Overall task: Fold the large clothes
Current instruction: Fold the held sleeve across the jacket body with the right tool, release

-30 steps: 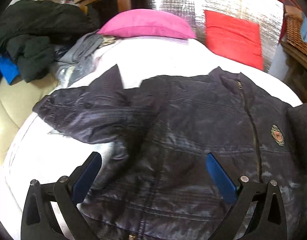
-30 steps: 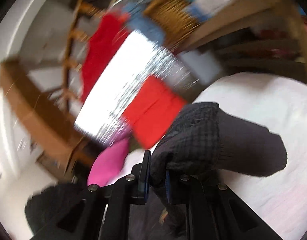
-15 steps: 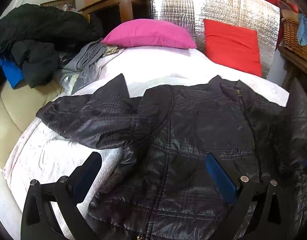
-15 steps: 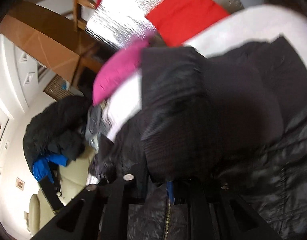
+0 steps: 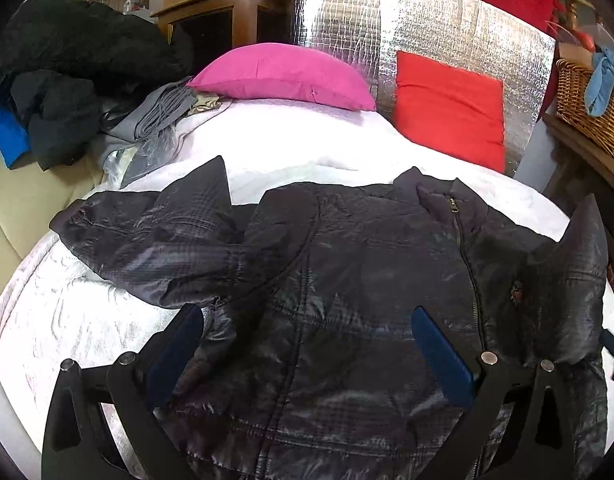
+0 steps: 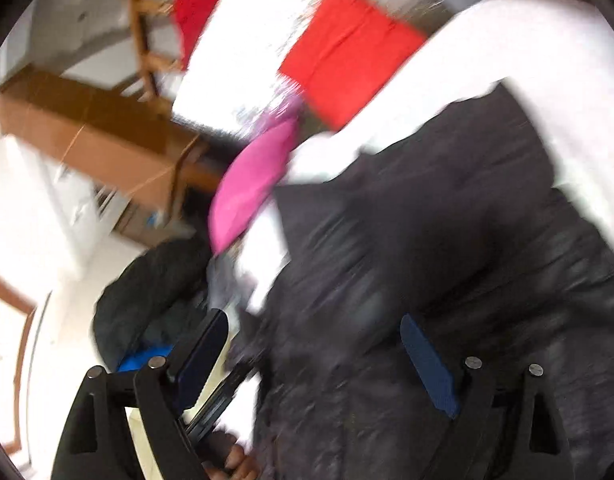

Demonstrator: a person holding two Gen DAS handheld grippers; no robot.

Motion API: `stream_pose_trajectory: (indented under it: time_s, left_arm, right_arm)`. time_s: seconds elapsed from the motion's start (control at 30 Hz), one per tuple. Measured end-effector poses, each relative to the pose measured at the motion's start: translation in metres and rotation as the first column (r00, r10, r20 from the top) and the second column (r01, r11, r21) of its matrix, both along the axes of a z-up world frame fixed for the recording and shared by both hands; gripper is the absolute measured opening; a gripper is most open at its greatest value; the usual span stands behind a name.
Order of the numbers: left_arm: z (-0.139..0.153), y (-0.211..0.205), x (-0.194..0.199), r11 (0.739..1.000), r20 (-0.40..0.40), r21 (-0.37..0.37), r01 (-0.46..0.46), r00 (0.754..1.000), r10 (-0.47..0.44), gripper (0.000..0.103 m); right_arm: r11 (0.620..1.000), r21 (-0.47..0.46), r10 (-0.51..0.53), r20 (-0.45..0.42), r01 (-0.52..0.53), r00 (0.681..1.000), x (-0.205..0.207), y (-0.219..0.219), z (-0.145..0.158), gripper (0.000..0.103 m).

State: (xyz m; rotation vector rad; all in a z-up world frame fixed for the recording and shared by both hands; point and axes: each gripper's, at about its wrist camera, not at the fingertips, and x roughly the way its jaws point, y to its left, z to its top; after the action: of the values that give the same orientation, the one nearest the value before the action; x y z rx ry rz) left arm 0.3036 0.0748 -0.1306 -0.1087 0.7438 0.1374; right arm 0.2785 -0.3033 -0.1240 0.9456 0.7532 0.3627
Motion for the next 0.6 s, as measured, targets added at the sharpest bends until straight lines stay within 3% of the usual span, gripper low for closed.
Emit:
stream_pose_trajectory:
  time_s: [0.1, 0.2, 0.3, 0.37, 0.43, 0.5, 0.6]
  left_arm:
    - [-0.002, -0.002, 0.0, 1.0, -0.004, 0.025, -0.006, 1.0, 0.006, 0.103]
    - [-0.004, 0.0, 0.0, 0.999, -0.013, 0.032, -0.014, 1.0, 0.014, 0.103]
    - [-0.003, 0.007, -0.002, 0.999, -0.01, 0.033, -0.031, 0.999, 0.031, 0.103]
    - [-0.003, 0.011, -0.004, 0.999, -0.007, 0.029, -0.041, 0.999, 0.042, 0.103]
    - [-0.002, 0.014, -0.006, 0.999, -0.001, 0.014, -0.043, 0.999, 0.043, 0.103]
    - [-0.001, 0.012, -0.008, 1.0, 0.005, 0.011, -0.029, 1.0, 0.029, 0.103]
    - [0.003, 0.003, -0.01, 1.0, 0.025, 0.007, 0.013, 1.0, -0.013, 0.103]
  right_arm:
    - [0.997, 0.049, -0.051, -0.057, 0.054, 0.997, 0.019, -0.009, -0.02, 0.091]
    - [0.994, 0.106, -0.016, -0.059, 0.022, 0.998, 0.035, 0.006, -0.027, 0.091]
    - [0.993, 0.107, 0.045, 0.123, -0.058, 0.991, 0.029, 0.024, 0.003, 0.091]
    - [0.985, 0.087, 0.119, 0.297, -0.151, 0.947, 0.018, 0.041, 0.031, 0.091]
    - [0.985, 0.031, 0.148, 0.366, -0.17, 0.919, 0.01, 0.048, 0.045, 0.091]
    - [0.992, -0.016, 0.121, 0.333, -0.122, 0.935, 0.007, 0.041, 0.04, 0.091]
    - [0.998, -0.063, 0.005, 0.167, 0.005, 0.986, 0.016, 0.016, 0.019, 0.09]
